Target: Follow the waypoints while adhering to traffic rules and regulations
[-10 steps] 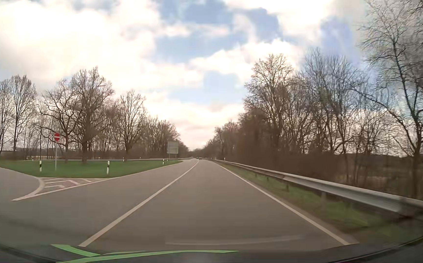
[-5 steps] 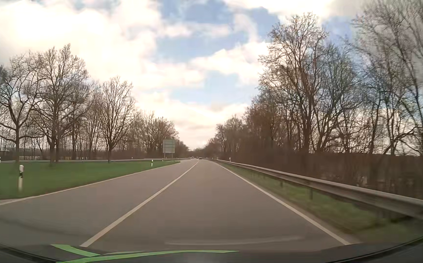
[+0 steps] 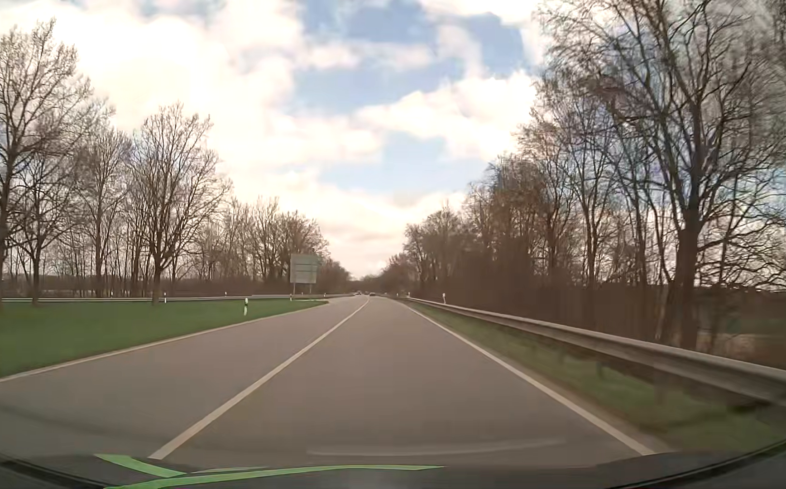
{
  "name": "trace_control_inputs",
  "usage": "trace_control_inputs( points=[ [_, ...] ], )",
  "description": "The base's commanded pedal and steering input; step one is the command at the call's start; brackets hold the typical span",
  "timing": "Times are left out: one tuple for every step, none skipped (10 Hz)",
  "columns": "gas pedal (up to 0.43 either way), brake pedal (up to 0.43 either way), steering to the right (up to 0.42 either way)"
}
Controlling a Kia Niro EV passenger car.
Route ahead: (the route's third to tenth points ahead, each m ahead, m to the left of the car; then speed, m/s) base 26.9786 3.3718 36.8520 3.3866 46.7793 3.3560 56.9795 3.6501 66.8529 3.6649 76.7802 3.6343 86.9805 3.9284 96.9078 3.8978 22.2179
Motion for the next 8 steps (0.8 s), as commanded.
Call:
trace_control_inputs(
  points=[
    [0.248, 0.0, -0.001],
    [0.248, 0.0, -0.001],
    [0.248, 0.0, -0.001],
    [0.248, 0.0, -0.001],
    [0.248, 0.0, -0.001],
    [0.248, 0.0, -0.001],
    [0.248, 0.0, -0.001],
    [0.248, 0.0, -0.001]
  ],
)
